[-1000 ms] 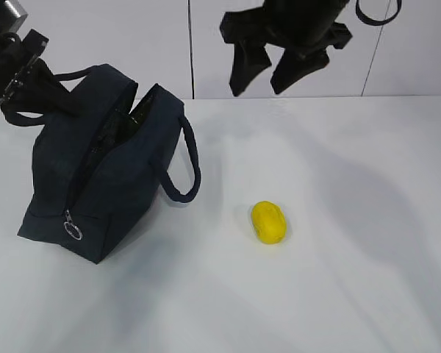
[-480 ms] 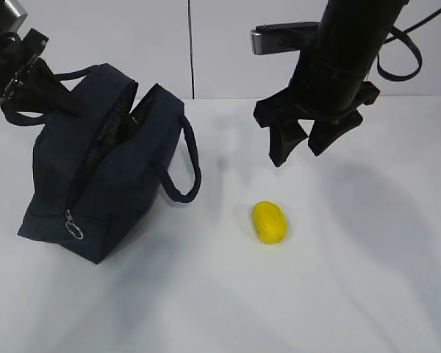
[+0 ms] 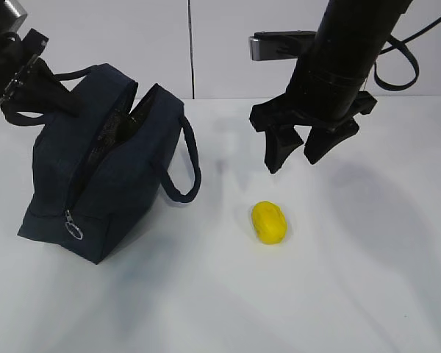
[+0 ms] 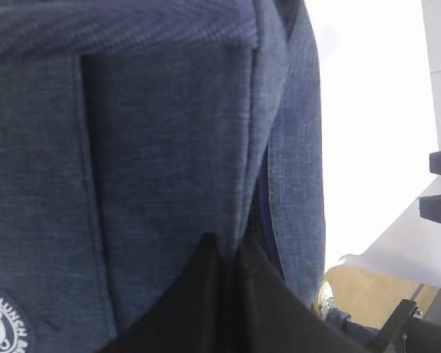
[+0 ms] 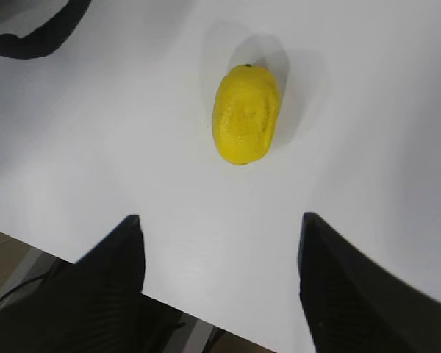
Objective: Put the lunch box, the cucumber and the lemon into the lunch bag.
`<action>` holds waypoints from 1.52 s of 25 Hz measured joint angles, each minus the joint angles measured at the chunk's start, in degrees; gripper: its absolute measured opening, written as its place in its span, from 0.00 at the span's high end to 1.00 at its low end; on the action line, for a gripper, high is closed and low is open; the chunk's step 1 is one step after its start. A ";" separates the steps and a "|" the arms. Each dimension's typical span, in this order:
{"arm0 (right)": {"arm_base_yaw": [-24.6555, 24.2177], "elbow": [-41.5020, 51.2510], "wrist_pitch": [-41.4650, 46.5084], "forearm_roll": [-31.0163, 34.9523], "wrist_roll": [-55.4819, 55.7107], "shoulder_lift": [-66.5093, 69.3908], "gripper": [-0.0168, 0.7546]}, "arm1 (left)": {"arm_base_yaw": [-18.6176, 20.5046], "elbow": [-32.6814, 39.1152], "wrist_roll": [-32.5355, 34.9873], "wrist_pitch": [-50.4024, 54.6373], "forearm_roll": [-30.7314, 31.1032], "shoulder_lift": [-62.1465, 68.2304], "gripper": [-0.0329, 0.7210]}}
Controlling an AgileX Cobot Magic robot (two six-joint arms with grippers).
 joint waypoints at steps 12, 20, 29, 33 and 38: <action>0.00 0.00 -0.08 -2.49 -0.41 0.00 0.35 | 0.00 0.00 0.00 0.00 1.55 0.00 0.97; 0.00 0.00 -0.24 -4.93 5.81 3.83 0.35 | 0.00 0.00 0.00 0.00 1.65 0.00 0.97; 0.00 -0.18 -4.48 -4.70 7.58 10.61 0.34 | 0.00 0.00 0.00 0.08 1.75 0.00 0.97; 0.00 -0.23 -7.58 -2.32 7.58 12.69 0.34 | 0.00 0.00 0.00 0.08 1.76 0.00 0.97; 0.00 -0.32 -9.80 -1.83 7.71 15.07 0.34 | 0.00 0.00 0.00 0.08 1.95 0.00 0.97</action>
